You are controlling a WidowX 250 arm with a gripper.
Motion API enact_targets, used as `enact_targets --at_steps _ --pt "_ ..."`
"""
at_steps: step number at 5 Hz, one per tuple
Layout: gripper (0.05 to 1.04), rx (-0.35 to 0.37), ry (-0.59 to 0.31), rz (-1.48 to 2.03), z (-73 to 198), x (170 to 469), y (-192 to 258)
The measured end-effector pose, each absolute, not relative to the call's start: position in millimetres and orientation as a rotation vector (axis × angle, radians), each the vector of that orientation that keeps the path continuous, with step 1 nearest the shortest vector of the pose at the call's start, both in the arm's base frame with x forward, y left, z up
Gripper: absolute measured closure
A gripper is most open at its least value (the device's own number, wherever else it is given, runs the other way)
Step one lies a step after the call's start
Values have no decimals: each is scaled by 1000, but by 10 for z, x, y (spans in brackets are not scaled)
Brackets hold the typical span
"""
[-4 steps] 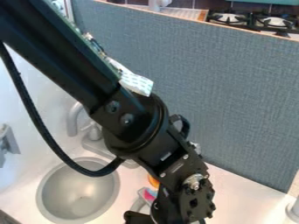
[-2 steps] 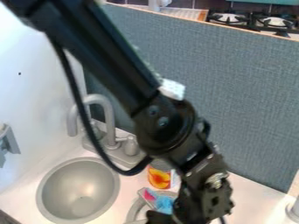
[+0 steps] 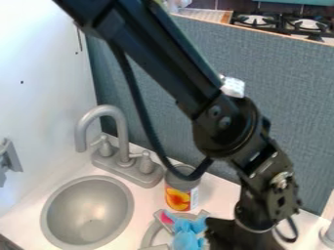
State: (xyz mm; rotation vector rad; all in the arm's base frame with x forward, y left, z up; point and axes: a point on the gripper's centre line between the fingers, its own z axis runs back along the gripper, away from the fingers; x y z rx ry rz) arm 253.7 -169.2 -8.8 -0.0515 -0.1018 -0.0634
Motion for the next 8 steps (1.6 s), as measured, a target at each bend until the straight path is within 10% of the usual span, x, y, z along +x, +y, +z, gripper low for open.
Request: enact_targets --at_steps 2,7,8 --pt "81 -132 -122 -111 -158 2804 -1989" --pt "121 -43 -1 -84 -678 2979 -2079" --pt "416 -34 10 -82 -706 2958 -2068"
